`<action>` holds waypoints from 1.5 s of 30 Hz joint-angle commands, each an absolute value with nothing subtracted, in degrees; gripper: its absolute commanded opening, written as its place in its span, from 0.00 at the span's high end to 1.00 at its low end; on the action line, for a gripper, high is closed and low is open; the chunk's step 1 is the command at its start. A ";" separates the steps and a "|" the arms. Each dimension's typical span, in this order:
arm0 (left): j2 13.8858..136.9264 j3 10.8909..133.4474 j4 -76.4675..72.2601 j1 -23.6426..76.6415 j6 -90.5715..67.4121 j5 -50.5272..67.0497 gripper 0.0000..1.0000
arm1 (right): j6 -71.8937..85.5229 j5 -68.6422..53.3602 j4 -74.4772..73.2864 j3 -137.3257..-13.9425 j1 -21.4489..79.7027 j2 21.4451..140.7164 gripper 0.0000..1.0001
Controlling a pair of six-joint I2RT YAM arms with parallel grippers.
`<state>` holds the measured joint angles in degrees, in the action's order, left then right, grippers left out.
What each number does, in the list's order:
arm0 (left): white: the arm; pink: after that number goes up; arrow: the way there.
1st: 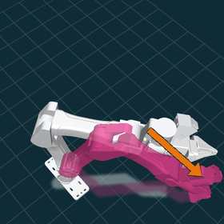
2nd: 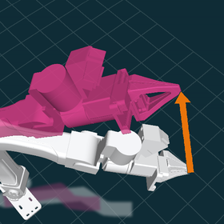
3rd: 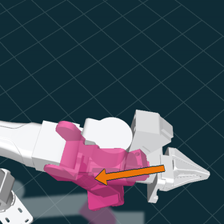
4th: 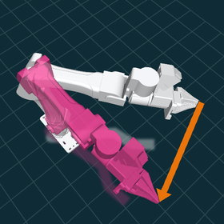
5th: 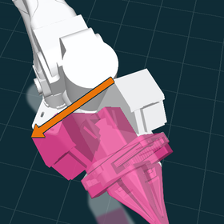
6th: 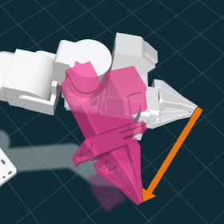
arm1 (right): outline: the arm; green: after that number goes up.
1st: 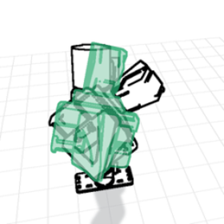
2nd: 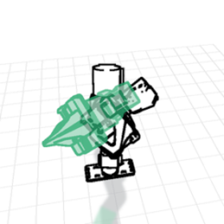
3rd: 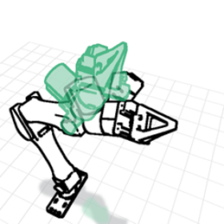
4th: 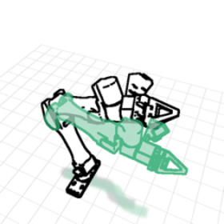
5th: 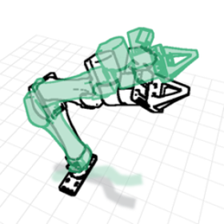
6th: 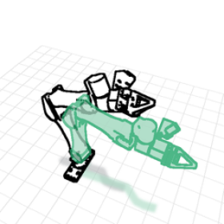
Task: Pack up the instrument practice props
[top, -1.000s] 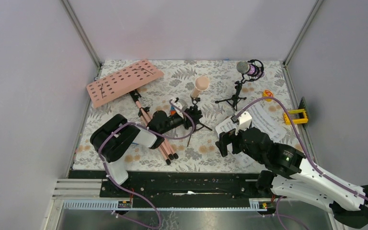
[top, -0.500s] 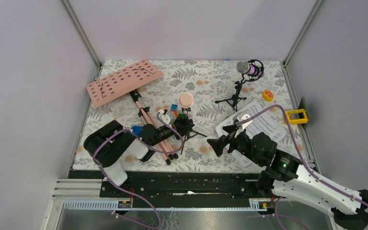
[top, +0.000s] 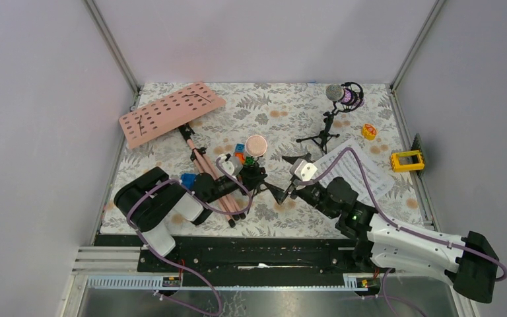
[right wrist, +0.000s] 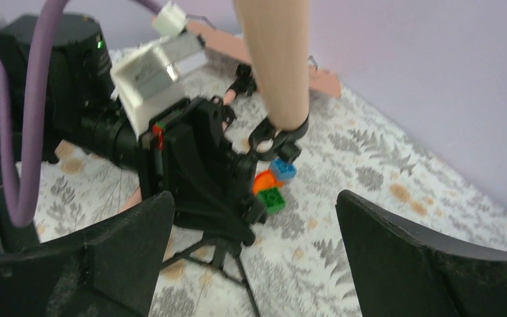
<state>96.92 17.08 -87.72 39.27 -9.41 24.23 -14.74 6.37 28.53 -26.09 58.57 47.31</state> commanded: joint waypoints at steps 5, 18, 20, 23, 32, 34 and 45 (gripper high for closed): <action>96.51 13.12 -89.31 39.11 -14.62 23.14 1.00 | -22.01 10.31 49.97 -31.04 58.44 54.56 0.00; 93.46 11.95 -86.61 40.07 -15.03 21.41 1.00 | -27.65 8.98 59.34 -39.35 58.45 70.31 0.01; 93.14 11.87 -86.34 40.12 -14.95 21.28 1.00 | -28.33 8.80 58.41 -41.64 58.44 72.43 0.03; 92.92 11.71 -86.29 40.21 -14.94 20.95 1.00 | -29.46 8.97 56.22 -44.68 58.40 75.23 0.10; 94.91 11.81 -88.83 40.56 -16.79 20.50 1.00 | -27.27 9.63 57.94 -42.29 58.40 76.89 0.41; 95.60 11.85 -89.59 40.60 -17.74 20.12 1.00 | -26.75 9.12 56.01 -42.78 58.45 76.21 0.65; 101.40 18.12 -87.00 37.82 -28.88 19.21 1.00 | -31.66 2.81 39.60 -44.47 60.68 67.58 1.00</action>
